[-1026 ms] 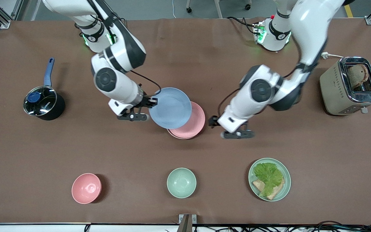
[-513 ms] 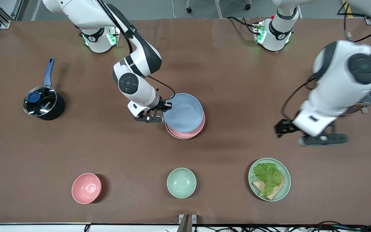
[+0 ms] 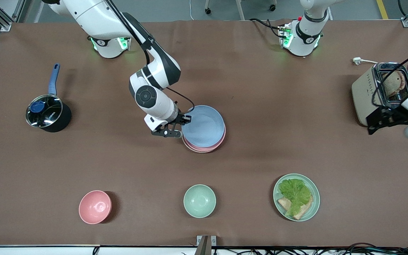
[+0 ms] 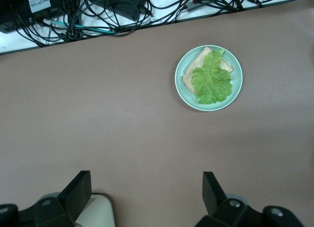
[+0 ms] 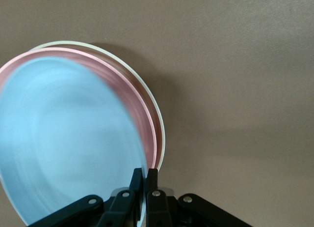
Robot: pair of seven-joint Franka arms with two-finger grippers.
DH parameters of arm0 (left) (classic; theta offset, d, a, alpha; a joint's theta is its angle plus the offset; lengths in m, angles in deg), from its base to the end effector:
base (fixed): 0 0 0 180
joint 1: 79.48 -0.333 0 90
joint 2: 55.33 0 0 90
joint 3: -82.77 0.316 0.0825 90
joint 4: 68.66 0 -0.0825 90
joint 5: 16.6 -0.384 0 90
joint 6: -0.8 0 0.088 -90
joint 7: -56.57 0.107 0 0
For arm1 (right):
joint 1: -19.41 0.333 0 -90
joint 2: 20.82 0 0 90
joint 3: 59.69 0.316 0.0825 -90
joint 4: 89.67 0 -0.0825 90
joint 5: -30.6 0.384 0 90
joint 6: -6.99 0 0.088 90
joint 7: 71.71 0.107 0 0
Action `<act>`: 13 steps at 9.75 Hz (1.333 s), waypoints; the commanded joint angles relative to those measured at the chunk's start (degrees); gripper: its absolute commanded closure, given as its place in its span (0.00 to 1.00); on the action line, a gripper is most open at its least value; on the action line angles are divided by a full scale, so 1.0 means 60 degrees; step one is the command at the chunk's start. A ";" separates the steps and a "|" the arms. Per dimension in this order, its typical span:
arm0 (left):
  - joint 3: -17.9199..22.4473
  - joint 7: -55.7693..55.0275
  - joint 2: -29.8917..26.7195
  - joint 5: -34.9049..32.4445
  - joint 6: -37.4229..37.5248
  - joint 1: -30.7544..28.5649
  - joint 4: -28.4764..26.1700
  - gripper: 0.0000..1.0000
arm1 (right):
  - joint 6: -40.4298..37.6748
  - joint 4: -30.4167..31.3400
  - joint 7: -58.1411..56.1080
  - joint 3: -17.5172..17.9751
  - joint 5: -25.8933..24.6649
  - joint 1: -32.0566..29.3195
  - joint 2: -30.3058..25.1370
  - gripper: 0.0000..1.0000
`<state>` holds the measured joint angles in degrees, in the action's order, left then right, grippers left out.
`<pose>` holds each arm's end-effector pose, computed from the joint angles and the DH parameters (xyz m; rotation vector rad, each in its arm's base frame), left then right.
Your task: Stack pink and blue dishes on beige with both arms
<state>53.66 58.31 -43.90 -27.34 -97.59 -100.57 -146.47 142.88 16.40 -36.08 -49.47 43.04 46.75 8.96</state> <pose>0.6236 -0.0353 0.6363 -3.0363 0.2483 -0.2878 0.5136 0.3889 0.2465 -2.9323 0.2144 0.2068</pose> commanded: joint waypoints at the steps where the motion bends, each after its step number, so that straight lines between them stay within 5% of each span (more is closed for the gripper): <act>1: -0.0071 0.0514 -0.0394 0.0645 0.1127 -0.0482 -0.0230 0.00 | 0.0101 -0.0130 0.0184 0.0011 0.0153 0.0057 0.0252 0.50; 2: -0.0028 0.0530 -0.0889 0.0865 0.1323 -0.0528 -0.0317 0.00 | 0.0101 -0.0130 0.0199 0.0011 0.0109 0.0072 0.0252 0.01; 5: 0.1226 0.0501 -0.1536 0.1129 0.2451 0.0565 -0.0608 0.00 | -0.0424 -0.0365 0.0315 -0.0149 -0.0138 -0.0045 -0.0606 0.00; 8: 0.3570 0.0326 -0.2473 0.1598 0.2482 0.2806 -0.1632 0.00 | -0.1989 -0.0452 0.1589 -0.0998 -0.3559 -0.0452 -0.2408 0.00; 11: 0.4089 -0.0172 -0.3016 0.1672 0.2439 0.3471 -0.2308 0.00 | -0.3133 -0.0482 0.0980 -0.1015 -0.3642 -0.2384 -0.4094 0.00; 13: 0.4002 -0.0231 -0.3222 0.1731 0.2409 0.3457 -0.2499 0.00 | -0.3806 -0.0496 -0.0584 -0.1363 -0.2871 -0.3295 -0.5002 0.00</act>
<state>77.46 57.58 -61.55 -17.85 -82.41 -80.20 -157.48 121.66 11.36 -35.51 -57.13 23.29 29.31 -16.91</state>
